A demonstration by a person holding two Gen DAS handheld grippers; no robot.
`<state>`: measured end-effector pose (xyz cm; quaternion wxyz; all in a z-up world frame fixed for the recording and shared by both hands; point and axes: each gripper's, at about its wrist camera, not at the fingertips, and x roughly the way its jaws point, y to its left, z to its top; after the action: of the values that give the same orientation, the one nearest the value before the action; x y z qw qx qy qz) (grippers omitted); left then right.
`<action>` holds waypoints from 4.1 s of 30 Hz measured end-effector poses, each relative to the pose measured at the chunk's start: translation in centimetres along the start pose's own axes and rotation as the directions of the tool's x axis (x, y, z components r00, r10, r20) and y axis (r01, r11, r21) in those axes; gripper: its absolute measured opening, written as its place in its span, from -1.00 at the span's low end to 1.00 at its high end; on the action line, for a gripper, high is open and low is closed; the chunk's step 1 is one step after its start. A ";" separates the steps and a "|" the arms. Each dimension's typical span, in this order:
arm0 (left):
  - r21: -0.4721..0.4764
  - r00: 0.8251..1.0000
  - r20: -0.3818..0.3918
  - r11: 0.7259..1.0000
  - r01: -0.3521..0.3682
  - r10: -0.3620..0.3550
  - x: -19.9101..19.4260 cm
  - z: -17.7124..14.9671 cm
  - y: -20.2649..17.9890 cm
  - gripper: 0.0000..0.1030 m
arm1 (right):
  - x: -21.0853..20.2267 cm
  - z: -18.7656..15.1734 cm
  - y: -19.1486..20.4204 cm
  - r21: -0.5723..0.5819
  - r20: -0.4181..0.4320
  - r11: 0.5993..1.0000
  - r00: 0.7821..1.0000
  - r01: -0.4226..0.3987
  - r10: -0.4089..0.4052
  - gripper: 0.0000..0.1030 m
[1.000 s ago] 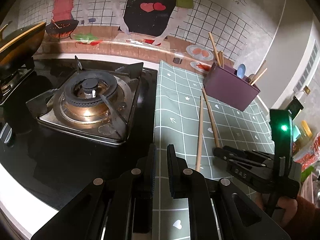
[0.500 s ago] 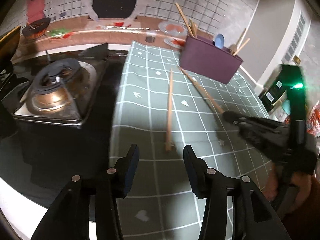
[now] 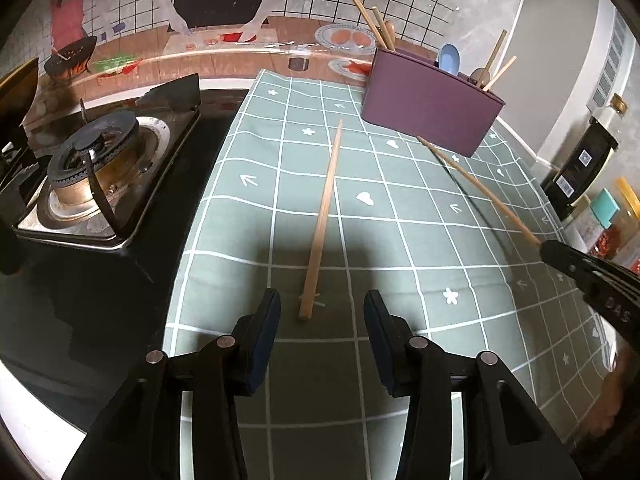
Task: Organize utensils
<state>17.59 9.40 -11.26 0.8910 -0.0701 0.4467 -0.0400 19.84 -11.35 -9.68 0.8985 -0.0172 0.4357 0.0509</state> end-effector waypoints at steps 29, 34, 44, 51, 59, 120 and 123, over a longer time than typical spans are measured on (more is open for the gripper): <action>0.002 0.978 0.205 1.000 -0.028 0.027 -7.0 5.7 -0.9 -0.87 | -3.6 1.2 -2.5 -0.056 0.051 0.998 0.999 -0.006 0.009 -0.88; 0.031 0.961 0.277 0.999 -0.013 0.004 -9.3 10.2 -1.3 -0.87 | -5.7 4.9 -2.7 -0.086 0.112 0.996 0.994 0.010 0.000 -0.89; 0.127 0.910 0.407 0.991 0.033 -0.082 -14.0 18.6 -4.2 -0.88 | -9.6 15.0 -3.2 -0.106 0.223 0.993 0.975 0.044 -0.019 -0.89; 0.183 0.850 0.469 0.968 0.172 -0.240 -19.3 25.6 -6.3 -0.88 | -15.9 22.8 -3.7 -0.111 0.330 0.993 0.944 0.026 0.013 -0.89; 0.258 0.780 0.538 0.943 0.208 -0.319 -20.2 31.9 -9.0 -0.88 | -19.4 28.9 -3.3 -0.111 0.396 0.993 0.918 0.040 0.007 -0.89; 0.038 0.912 0.410 0.999 -0.037 0.018 -12.0 18.5 -7.3 -0.77 | -11.4 16.9 -7.1 0.002 0.364 1.000 0.931 0.017 -0.016 -0.10; 0.013 0.911 0.407 0.997 -0.082 0.070 -13.5 14.2 -7.6 -0.60 | -12.2 13.2 -6.6 0.006 0.349 1.000 0.937 0.013 -0.014 -0.08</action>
<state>20.82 4.93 9.06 0.9662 -0.0462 0.2535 0.0034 23.38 -17.86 8.03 0.9618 -0.0093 0.2697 0.0464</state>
